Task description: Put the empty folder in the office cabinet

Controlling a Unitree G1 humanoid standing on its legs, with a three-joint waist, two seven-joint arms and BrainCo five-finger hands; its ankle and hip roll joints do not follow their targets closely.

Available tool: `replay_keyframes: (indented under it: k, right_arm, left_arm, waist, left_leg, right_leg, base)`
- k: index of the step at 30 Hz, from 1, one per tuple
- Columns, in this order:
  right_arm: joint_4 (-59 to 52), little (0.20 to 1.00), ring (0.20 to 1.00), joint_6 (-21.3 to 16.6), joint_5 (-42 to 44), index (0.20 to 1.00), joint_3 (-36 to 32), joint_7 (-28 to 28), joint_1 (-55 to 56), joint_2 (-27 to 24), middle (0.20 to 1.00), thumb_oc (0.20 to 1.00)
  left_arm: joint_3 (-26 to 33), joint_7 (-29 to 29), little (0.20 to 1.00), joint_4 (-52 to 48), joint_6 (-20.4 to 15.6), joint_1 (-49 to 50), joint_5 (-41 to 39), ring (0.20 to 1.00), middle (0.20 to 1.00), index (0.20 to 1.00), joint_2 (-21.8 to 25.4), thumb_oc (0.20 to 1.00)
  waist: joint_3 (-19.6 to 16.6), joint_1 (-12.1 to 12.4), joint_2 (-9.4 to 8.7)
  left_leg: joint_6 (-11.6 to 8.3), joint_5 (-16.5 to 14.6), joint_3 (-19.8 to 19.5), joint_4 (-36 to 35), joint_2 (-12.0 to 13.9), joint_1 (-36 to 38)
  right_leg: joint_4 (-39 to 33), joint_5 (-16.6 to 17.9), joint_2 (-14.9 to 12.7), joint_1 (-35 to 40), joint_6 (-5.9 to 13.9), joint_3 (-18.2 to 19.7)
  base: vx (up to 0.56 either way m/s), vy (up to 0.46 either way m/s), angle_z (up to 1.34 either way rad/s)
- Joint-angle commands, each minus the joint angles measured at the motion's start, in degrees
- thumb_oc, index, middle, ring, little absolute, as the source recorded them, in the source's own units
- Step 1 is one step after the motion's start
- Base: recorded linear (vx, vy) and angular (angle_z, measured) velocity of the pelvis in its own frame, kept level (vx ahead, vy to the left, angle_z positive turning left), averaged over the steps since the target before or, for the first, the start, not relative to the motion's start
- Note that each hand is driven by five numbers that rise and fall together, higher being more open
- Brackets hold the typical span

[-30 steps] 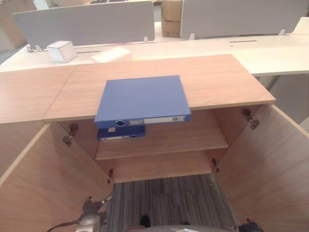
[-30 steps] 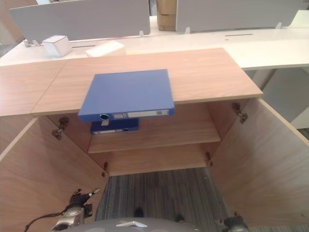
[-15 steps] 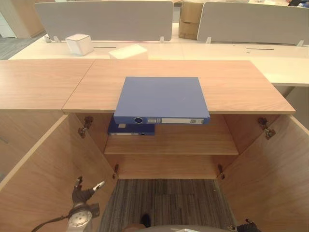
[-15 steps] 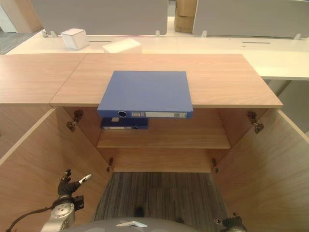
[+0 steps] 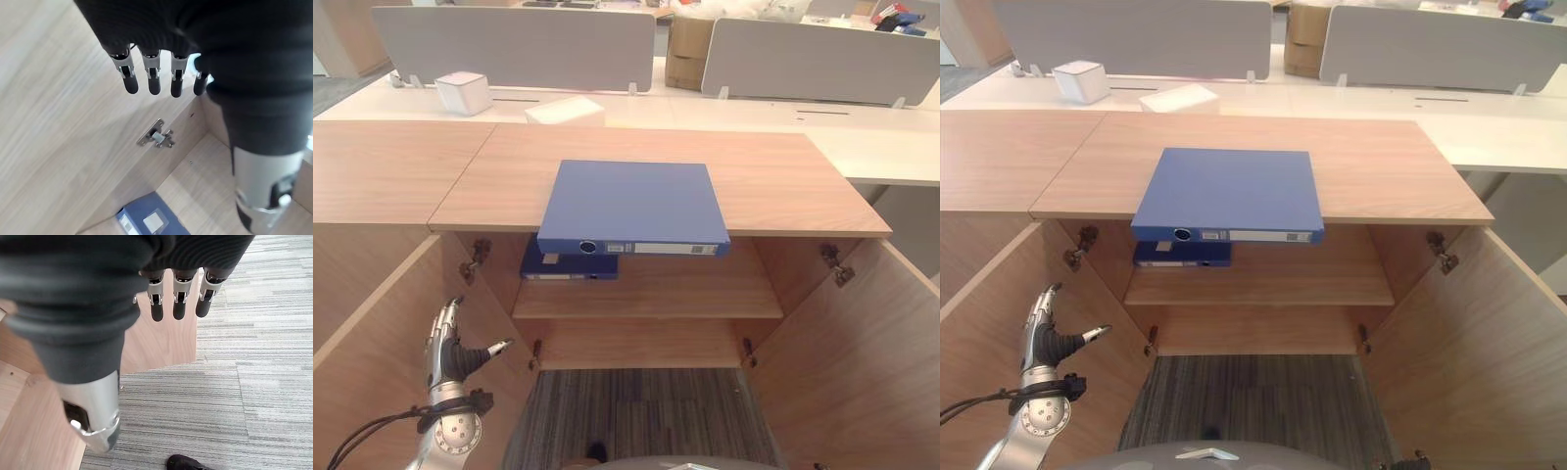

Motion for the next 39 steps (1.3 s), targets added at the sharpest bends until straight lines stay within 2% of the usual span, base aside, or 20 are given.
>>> replay_keyframes:
  k: [1,10,21,27,32,39]
  right_arm:
    - [2.5,1.0,1.0,-1.3,0.2,1.0,2.6,-2.2,-4.6,-1.1,1.0,1.0]
    - [2.2,1.0,1.0,-1.6,-1.1,1.0,4.2,-2.3,-6.0,-0.8,1.0,1.0]
    - [2.8,1.0,1.0,-1.4,-2.0,1.0,4.0,-2.1,-5.0,-0.9,1.0,1.0]
    - [3.1,1.0,1.0,-1.4,-2.2,1.0,4.0,-1.9,-4.6,-1.1,1.0,1.0]
    - [2.7,1.0,1.0,-1.6,-2.2,1.0,4.4,-1.7,-4.3,-1.7,1.0,1.0]
    - [2.5,1.0,1.0,-1.7,-1.7,1.0,4.0,-2.0,-3.7,-1.7,1.0,1.0]
  left_arm:
    - [2.8,4.0,1.0,-5.9,-3.2,-2.9,8.5,1.0,1.0,1.0,2.8,1.0]
    - [0.0,4.1,1.0,-12.3,-4.6,-7.3,17.1,1.0,1.0,1.0,9.1,1.0]
    - [-1.9,3.3,1.0,-14.1,-4.9,-12.0,20.1,1.0,1.0,1.0,11.9,1.0]
    - [-4.0,2.9,1.0,-11.9,-4.2,-16.1,21.4,1.0,1.0,1.0,13.7,1.0]
    - [-9.5,2.3,1.0,-5.4,-2.4,-24.1,24.5,1.0,1.0,1.0,15.7,1.0]
    - [-12.8,1.6,1.0,-2.5,-1.6,-28.2,25.1,1.0,1.0,1.0,14.9,1.0]
  waist:
    - [1.2,0.2,-0.55]
    - [0.4,-0.8,0.01]
    - [-0.8,-2.5,0.79]
    - [-1.0,-3.3,0.98]
    - [-1.2,-4.6,1.2]
    - [-1.2,-5.7,1.21]
  left_leg:
    - [-3.18,-9.6,0.1,0.1,1.1,3.5]
    - [-3.35,-9.2,1.1,0.1,1.2,3.9]
    - [-3.57,-10.1,2.1,0.1,1.5,4.9]
    - [-3.63,-9.7,2.5,0.1,1.6,4.9]
    - [-3.79,-9.7,3.2,0.1,1.7,4.7]
    - [-3.91,-10.2,3.6,0.1,2.1,4.6]
  right_leg:
    - [0.2,-1.3,-1.7,-1.1,3.04,-1.5]
    - [0.2,-0.8,-1.8,-1.1,2.99,-1.2]
    - [0.2,-1.7,-1.6,-0.4,3.11,-0.5]
    - [0.2,-1.3,-1.5,-0.8,3.02,-0.2]
    - [0.2,-1.4,-1.4,-1.1,3.11,0.4]
    - [0.2,-1.8,-1.0,-1.5,3.19,1.0]
  base:
    - [0.01,-0.013,-0.07]
    - [0.0,-0.007,-0.02]
    - [0.01,-0.01,-0.04]
    - [0.01,-0.01,-0.04]
    - [0.01,-0.005,-0.05]
    - [0.02,-0.008,-0.09]
